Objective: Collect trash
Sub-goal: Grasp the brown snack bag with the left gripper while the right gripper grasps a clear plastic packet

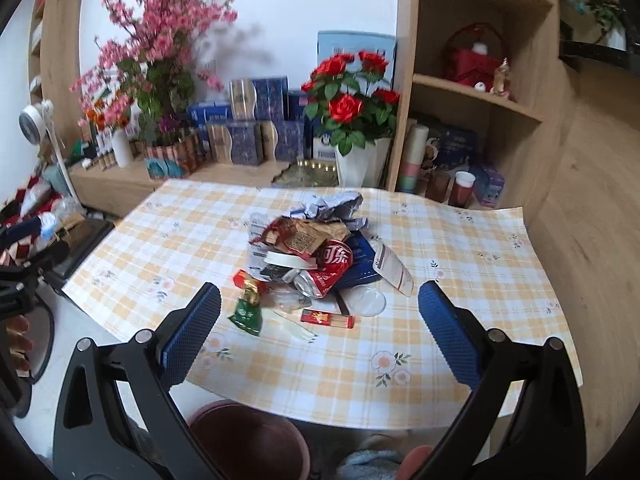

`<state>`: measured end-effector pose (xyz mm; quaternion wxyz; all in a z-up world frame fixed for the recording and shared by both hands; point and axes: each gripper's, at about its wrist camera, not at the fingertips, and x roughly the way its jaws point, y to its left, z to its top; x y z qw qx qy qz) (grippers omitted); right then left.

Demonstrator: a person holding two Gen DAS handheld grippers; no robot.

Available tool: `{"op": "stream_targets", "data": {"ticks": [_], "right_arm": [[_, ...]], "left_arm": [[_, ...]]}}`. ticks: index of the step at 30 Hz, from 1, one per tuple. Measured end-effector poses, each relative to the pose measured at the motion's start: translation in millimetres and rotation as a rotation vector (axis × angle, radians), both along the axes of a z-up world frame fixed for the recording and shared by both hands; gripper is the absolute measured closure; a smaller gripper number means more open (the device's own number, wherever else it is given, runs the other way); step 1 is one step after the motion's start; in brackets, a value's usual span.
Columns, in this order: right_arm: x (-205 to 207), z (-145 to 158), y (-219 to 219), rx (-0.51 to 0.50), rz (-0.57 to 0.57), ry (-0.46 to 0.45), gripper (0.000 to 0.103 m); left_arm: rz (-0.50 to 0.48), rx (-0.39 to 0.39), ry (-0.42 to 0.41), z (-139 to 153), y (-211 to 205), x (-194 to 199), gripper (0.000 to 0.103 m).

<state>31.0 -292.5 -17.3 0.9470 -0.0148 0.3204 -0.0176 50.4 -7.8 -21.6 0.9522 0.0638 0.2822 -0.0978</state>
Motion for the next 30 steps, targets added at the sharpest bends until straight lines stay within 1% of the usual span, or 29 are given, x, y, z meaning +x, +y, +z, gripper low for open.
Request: {"op": "stream_targets", "data": {"ticks": [1,2,4,5,6,7,8,10,12,13,17,18,20,21,23,25,27,28,29,30], "right_arm": [[6.5,-2.8,-2.9,-0.003,-0.013,0.001,0.006],[13.4,-6.0,-6.9,0.002,-0.028,0.003,0.006],[29.9,-14.6,-19.1,0.043,-0.056,0.003,0.006],[34.4,-19.3,-23.3,0.053,-0.065,0.005,0.006],[42.7,-26.1,-29.1,0.057,-0.077,0.012,0.006],[50.4,-32.7,-33.7,0.05,-0.084,0.018,0.006],[53.9,-37.1,-36.3,0.045,-0.087,0.02,0.006],[64.8,-50.7,-44.8,0.034,-0.093,0.034,0.006],[71.1,-62.6,-55.3,0.05,-0.098,0.046,0.006],[73.3,-67.8,-59.6,0.06,-0.102,0.053,0.006],[79.7,-87.6,-78.3,0.096,-0.123,0.078,0.006],[80.1,-92.8,-83.4,0.106,-0.126,0.084,0.006],[79.5,-98.7,-88.1,0.114,-0.127,0.092,0.006],[79.9,-103.7,-91.7,0.117,-0.127,0.1,0.006],[80.6,-110.4,-96.1,0.117,-0.126,0.112,0.006],[82.0,-116.2,-101.3,0.119,-0.129,0.122,0.006],[83.4,-122.3,-107.5,0.13,-0.131,0.128,0.006],[83.9,-124.9,-110.1,0.136,-0.132,0.13,0.006],[83.9,-126.6,-112.2,0.14,-0.132,0.134,0.006],[84.8,-129.5,-114.5,0.144,-0.134,0.137,0.006]], "left_arm": [[0.001,-0.001,0.015,-3.9,-0.3,9.4,0.005],[-0.011,-0.01,0.049,-9.1,-1.4,23.1,0.005],[-0.033,-0.037,0.098,-16.7,-6.4,45.0,0.005],[-0.043,-0.069,0.129,-22.0,-11.3,61.8,0.005],[-0.05,-0.096,0.143,-24.0,-14.3,70.8,0.005],[-0.057,-0.15,0.176,-28.9,-19.0,88.2,0.005],[-0.062,-0.182,0.201,-32.5,-24.3,98.3,0.006],[-0.076,-0.258,0.284,-45.6,-41.9,132.1,0.007],[-0.101,-0.328,0.353,-56.7,-58.3,157.8,0.019],[-0.107,-0.376,0.406,-65.8,-69.2,177.1,0.021],[-0.097,-0.499,0.539,-94.4,-103.8,225.2,0.035],[-0.09,-0.516,0.561,-100.7,-109.5,234.5,0.037],[-0.066,-0.541,0.591,-111.9,-121.7,251.8,0.037],[-0.059,-0.545,0.602,-114.8,-125.8,256.8,0.037],[-0.053,-0.551,0.652,-128.4,-136.7,270.7,0.037],[-0.029,-0.536,0.679,-138.6,-139.9,277.3,0.037],[-0.022,-0.546,0.705,-150.5,-141.8,282.6,0.039],[-0.028,-0.549,0.709,-153.0,-142.2,283.8,0.043],[-0.035,-0.537,0.712,-155.0,-142.8,283.9,0.058],[-0.044,-0.525,0.71,-155.0,-142.9,283.3,0.062]]}}
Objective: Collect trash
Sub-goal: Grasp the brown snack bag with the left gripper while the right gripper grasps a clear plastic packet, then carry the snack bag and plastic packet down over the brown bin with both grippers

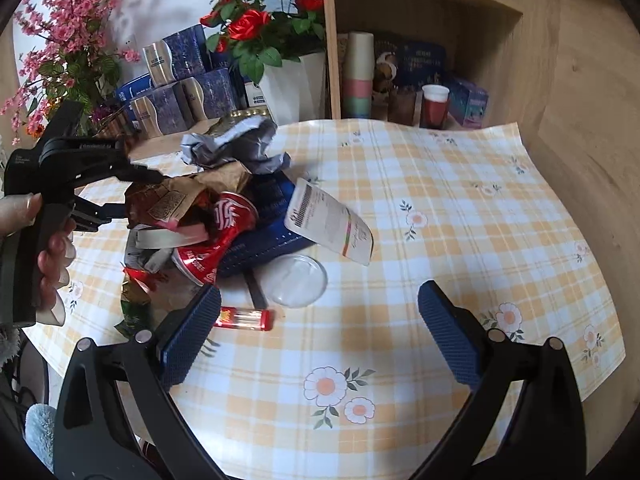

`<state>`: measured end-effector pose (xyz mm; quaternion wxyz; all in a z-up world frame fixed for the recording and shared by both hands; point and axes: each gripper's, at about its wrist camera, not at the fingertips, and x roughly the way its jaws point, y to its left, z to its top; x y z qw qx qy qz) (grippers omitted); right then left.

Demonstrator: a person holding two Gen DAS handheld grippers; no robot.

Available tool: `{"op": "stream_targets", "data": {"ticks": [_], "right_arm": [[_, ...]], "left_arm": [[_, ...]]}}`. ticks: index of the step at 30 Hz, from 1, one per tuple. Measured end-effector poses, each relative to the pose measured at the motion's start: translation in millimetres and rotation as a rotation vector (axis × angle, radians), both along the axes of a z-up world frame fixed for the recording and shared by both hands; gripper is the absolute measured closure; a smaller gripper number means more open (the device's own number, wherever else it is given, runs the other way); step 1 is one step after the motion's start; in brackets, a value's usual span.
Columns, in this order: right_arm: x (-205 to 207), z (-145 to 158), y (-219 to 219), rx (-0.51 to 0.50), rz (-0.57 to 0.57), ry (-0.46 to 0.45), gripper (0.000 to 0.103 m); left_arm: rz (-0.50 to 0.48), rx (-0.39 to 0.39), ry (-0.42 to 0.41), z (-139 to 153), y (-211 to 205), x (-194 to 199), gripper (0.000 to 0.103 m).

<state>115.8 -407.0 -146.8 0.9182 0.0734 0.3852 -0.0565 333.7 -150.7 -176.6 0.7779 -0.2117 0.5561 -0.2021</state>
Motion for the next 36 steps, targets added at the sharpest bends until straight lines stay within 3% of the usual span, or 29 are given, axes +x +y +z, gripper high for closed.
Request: {"op": "stream_targets", "data": {"ticks": [3,7,13,18,19,21,23,24,26,29,36], "right_arm": [[3.0,-5.3,-2.5,0.002,0.009,0.001,0.006],[14.4,-10.5,-3.0,-0.048,0.036,0.001,0.006],[61.1,-41.0,3.0,-0.242,0.09,0.089,0.006],[102.1,-71.0,19.1,-0.417,0.142,0.173,0.008],[107.0,-74.5,20.8,-0.439,0.145,0.181,0.01],[122.9,-82.3,23.7,-0.468,0.161,0.211,0.027],[133.1,-85.3,23.3,-0.478,0.158,0.218,0.038],[137.2,-85.7,22.4,-0.47,0.158,0.218,0.053],[138.2,-79.9,19.6,-0.427,0.156,0.214,0.072],[128.1,-57.9,15.5,-0.37,0.133,0.134,0.084],[92.2,-2.1,-1.9,-0.104,0.074,-0.026,0.086]], "left_arm": [[-0.036,0.011,-0.035,6.2,3.3,-4.4,0.072],[-0.065,0.028,-0.113,29.3,12.9,-15.2,0.073],[-0.083,0.068,-0.261,72.6,32.2,-38.2,0.074],[-0.097,0.104,-0.341,90.5,42.3,-54.8,0.074],[-0.103,0.114,-0.351,91.5,42.7,-56.8,0.074],[-0.117,0.121,-0.367,94.3,44.3,-61.8,0.074],[-0.129,0.123,-0.37,94.6,46.8,-64.9,0.074],[-0.133,0.127,-0.376,95.3,47.5,-66.6,0.074],[-0.135,0.141,-0.39,96.9,48.2,-69.7,0.074],[-0.134,0.154,-0.422,101.2,52.8,-76.9,0.074],[-0.127,0.155,-0.452,110.2,60.7,-95.1,0.074]]}}
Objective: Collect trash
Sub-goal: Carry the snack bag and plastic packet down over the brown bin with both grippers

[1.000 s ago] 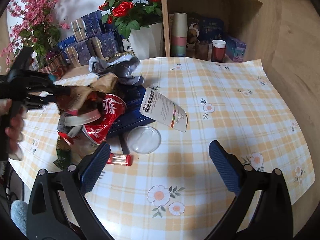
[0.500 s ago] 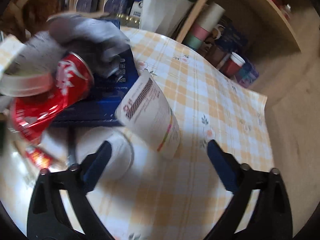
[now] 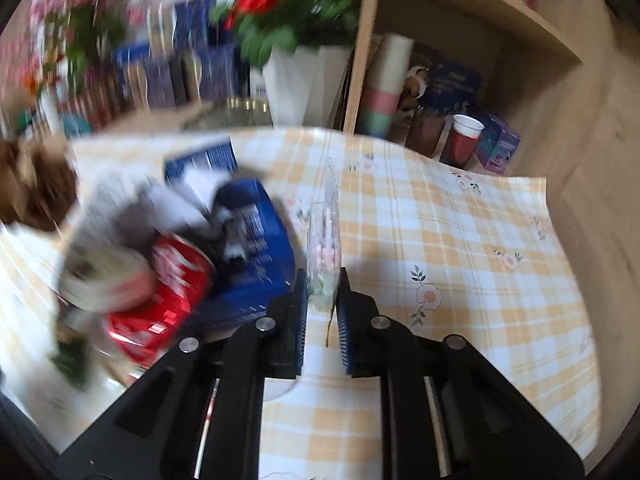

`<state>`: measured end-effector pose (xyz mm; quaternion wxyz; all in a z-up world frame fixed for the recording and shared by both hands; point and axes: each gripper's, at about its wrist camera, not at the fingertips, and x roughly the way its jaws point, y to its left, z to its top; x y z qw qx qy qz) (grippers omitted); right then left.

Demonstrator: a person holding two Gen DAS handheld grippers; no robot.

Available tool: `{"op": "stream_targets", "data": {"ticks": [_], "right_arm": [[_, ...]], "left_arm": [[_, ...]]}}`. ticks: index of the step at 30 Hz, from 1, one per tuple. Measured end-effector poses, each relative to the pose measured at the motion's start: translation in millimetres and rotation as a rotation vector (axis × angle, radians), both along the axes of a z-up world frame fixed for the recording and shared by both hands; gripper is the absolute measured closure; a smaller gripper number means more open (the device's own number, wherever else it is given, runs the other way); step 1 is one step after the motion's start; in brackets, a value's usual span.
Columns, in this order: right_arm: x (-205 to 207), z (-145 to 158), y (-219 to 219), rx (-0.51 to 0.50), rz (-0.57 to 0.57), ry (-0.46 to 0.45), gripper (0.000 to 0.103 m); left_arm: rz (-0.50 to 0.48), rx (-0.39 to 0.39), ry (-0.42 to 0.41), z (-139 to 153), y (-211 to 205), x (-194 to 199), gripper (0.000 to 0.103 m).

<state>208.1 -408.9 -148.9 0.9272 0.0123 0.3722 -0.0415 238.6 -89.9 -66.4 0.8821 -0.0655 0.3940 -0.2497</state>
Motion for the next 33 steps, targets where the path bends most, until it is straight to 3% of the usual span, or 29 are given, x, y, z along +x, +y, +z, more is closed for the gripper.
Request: {"op": "stream_targets", "data": {"ticks": [7,17,28,33], "right_arm": [[-49.2,38.7,20.8,0.138,0.031,-0.09,0.086],[-124.4,59.2,62.9,0.186,0.091,-0.126,0.086],[-195.7,58.8,98.4,0.218,0.122,-0.13,0.086],[-214.8,54.5,112.9,0.227,0.148,-0.115,0.086]], "left_arm": [[-0.002,-0.012,-0.026,11.9,11.5,-30.2,0.074],[-0.032,0.006,-0.055,16.2,33.7,-94.8,0.074],[-0.128,0.008,-0.008,-12.5,63.8,-174.9,0.074],[-0.203,0.037,0.041,-40.1,73.9,-209.3,0.074]]}}
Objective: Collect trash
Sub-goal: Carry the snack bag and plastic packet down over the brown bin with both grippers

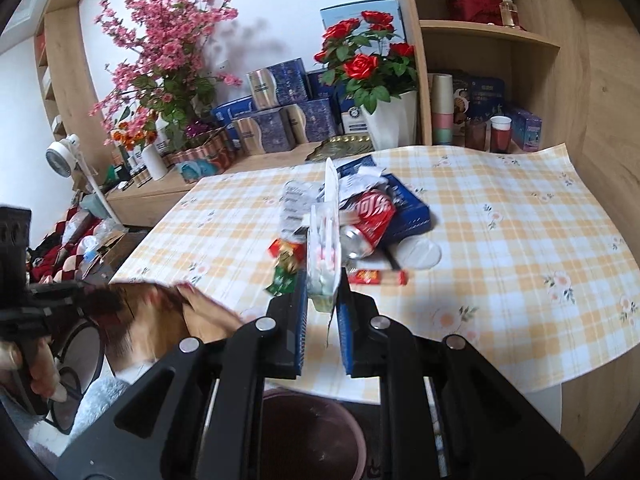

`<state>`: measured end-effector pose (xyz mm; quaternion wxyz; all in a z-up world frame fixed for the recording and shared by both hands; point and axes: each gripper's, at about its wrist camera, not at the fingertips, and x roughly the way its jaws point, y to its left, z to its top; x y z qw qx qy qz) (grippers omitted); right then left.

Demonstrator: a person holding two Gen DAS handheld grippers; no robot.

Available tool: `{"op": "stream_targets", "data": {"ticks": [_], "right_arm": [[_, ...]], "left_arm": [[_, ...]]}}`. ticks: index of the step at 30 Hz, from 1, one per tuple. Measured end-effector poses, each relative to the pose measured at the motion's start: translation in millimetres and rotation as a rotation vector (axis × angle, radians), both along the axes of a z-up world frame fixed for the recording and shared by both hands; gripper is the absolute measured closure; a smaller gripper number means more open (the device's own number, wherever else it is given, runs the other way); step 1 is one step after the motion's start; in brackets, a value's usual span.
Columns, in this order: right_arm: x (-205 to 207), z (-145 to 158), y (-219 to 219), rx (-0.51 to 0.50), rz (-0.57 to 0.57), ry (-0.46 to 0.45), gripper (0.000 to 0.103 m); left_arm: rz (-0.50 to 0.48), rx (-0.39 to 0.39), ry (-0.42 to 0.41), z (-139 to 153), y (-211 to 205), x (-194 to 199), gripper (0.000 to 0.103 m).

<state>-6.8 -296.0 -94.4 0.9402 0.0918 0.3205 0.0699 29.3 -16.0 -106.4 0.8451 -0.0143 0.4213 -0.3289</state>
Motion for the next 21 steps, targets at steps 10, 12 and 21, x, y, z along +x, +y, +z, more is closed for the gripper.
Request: {"op": "stream_targets", "data": {"ticks": [10,12,21], "right_arm": [[-15.2,-15.9,7.3,-0.006,0.025,0.047,0.086],[-17.8,-20.1,5.8,-0.004,0.021,0.057,0.086],[-32.3,-55.2,4.4,0.003,0.019,0.125,0.086]], "left_arm": [[-0.071,0.104,0.185,-77.2,-5.0,-16.0,0.074],[-0.086,0.133,0.21,-93.2,-11.6,-14.9,0.074],[-0.12,0.222,0.275,-156.0,-43.5,-10.4,0.069]]}}
